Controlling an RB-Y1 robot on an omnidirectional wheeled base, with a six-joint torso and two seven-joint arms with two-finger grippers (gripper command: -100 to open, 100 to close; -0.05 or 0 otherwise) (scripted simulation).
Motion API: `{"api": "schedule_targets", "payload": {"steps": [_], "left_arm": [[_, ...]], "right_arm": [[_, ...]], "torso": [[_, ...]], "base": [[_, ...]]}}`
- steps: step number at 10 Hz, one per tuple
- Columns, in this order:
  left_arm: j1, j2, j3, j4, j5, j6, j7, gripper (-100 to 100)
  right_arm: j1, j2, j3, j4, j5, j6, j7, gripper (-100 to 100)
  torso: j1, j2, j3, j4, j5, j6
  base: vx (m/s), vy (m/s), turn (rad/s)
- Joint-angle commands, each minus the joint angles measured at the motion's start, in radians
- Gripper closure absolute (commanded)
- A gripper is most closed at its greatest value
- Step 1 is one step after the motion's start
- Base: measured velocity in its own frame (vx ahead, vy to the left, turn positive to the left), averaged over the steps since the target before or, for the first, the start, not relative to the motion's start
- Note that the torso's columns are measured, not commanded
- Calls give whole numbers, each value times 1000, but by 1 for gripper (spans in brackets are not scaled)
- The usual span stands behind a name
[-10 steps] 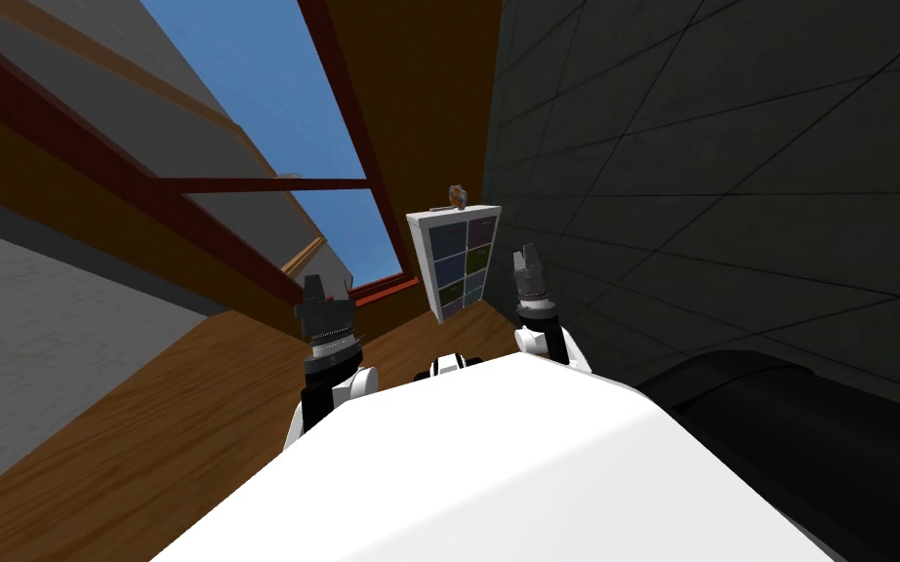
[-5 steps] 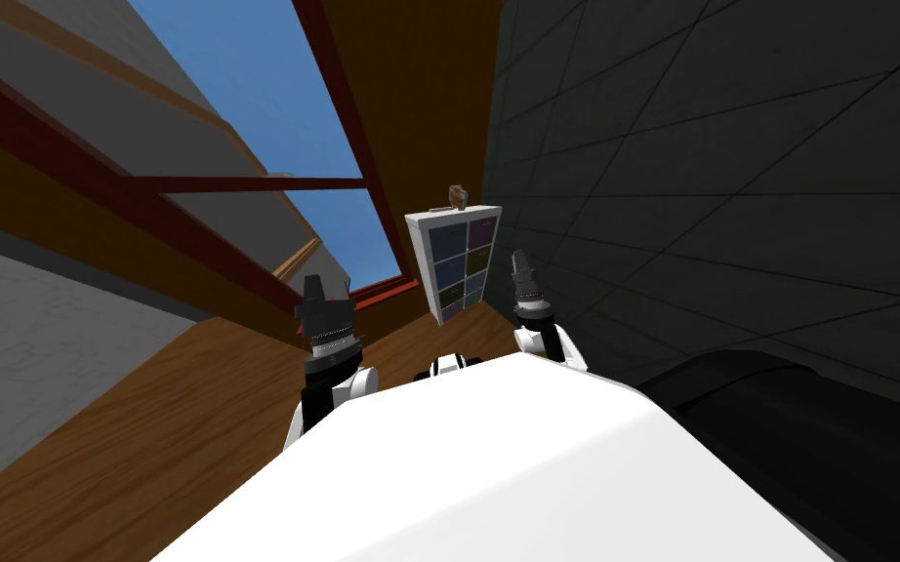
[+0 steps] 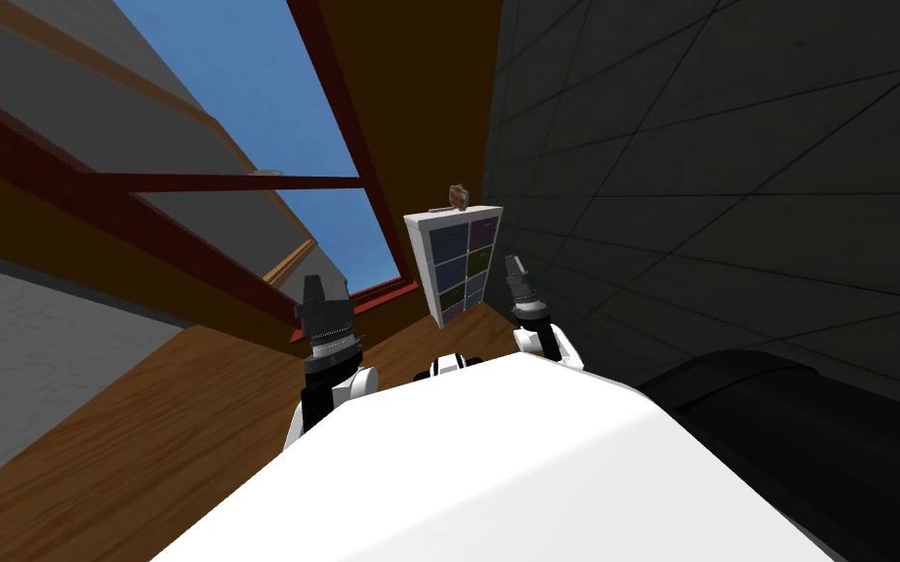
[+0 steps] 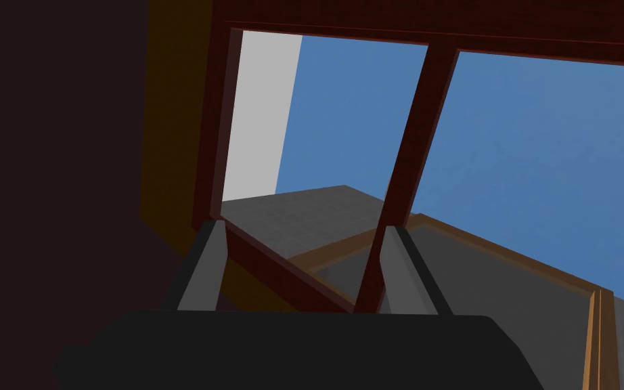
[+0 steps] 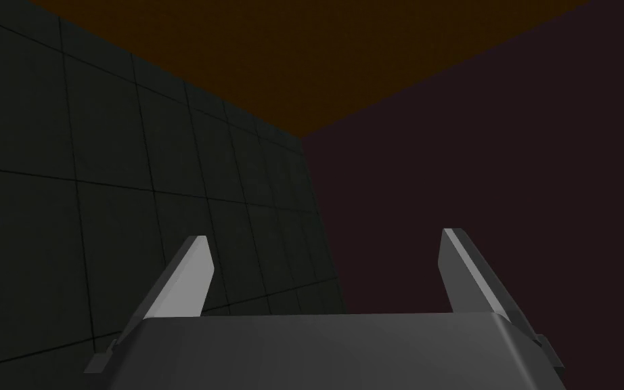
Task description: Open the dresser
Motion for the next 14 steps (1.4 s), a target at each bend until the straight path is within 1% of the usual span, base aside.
{"api": "schedule_targets", "payload": {"steps": [1,2,3,4,5,7,8,9,10,11,12,13,14], "left_arm": [[0,0,0,0,0,0,0,0],[0,0,0,0,0,0,0,0],[0,0,0,0,0,0,0,0],[0,0,0,0,0,0,0,0],[0,0,0,0,0,0,0,0],[0,0,0,0,0,0,0,0],[0,0,0,0,0,0,0,0],[0,0,0,0,0,0,0,0],[0,0,0,0,0,0,0,0],[0,0,0,0,0,0,0,0],[0,0,0,0,0,0,0,0],[0,0,0,0,0,0,0,0],[0,0,0,0,0,0,0,0]], "right_arm": [[-9,-2,-2,33,22,-17,80,-100],[-9,-2,-2,33,22,-17,92,-100],[-17,-4,-4,61,42,-31,130,-100],[-17,-4,-4,61,42,-31,156,-100],[-24,-7,-7,91,62,-46,184,-100],[-24,-7,-7,91,62,-46,228,-100],[-33,-10,-9,122,82,-60,264,-100],[-33,-10,-9,122,82,-60,290,-100],[-33,-10,-9,122,82,-60,299,-100],[-41,-13,-11,154,103,-75,339,-100],[-41,-13,-11,154,103,-75,365,-100],[-50,-16,-14,188,124,-90,394,-100],[-50,-16,-14,188,124,-90,422,-100]], "torso": [[1,-1,0,0,0,0],[1,0,0,0,0,0],[0,2,1,0,0,0],[0,0,0,0,0,0],[1,-1,0,0,0,0],[1,-1,-1,0,0,0],[0,1,0,0,0,0],[1,0,0,0,0,0],[1,0,0,0,0,0],[0,1,1,0,0,0],[1,-1,0,0,0,0],[1,-1,-1,0,0,0],[2,-3,-2,-1,0,0]], "base": [[71,32,-26],[32,10,11],[56,20,-52],[62,21,-36],[75,30,-57],[60,24,-12],[67,31,-64],[67,32,-31],[29,14,10],[60,25,-58],[71,36,-34],[105,46,-65],[84,36,-34]]}}
